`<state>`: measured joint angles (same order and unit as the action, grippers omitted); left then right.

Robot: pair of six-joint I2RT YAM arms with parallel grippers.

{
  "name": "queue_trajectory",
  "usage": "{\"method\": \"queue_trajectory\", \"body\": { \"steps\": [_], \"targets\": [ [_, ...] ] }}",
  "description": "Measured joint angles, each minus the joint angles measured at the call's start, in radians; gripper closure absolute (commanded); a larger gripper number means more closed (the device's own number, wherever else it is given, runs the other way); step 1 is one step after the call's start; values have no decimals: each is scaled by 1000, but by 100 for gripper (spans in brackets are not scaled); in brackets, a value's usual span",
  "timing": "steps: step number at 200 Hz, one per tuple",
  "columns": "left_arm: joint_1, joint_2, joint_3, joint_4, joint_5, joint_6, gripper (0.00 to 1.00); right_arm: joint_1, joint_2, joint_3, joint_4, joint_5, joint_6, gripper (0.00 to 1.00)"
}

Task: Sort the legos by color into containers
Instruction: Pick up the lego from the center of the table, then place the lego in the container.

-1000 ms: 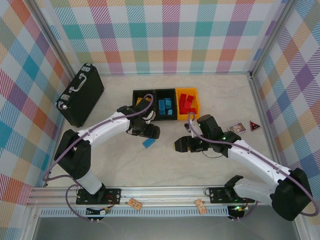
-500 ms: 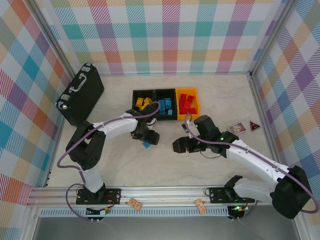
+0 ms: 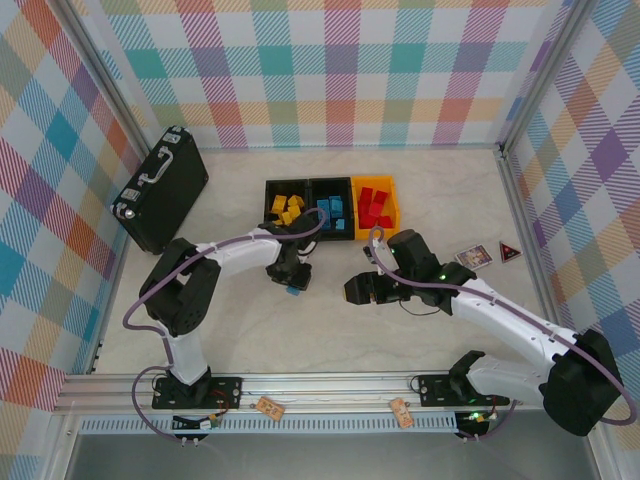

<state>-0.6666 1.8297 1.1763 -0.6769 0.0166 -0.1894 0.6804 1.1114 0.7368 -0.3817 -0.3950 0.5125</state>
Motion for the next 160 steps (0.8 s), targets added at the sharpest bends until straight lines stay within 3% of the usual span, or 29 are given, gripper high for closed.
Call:
{"method": "queue_trajectory", "body": {
  "steps": [46, 98, 160],
  "targets": [
    [-5, -35, 28, -12, 13, -48, 84, -29, -16, -6, 0, 23, 27, 36],
    [-5, -61, 236, -42, 25, -122, 85, -122, -46, -6, -3, 74, 55, 36],
    [3, 149, 579, -87, 8, -208, 85, -166, -45, -3, -27, 111, 68, 36]
  ]
}}
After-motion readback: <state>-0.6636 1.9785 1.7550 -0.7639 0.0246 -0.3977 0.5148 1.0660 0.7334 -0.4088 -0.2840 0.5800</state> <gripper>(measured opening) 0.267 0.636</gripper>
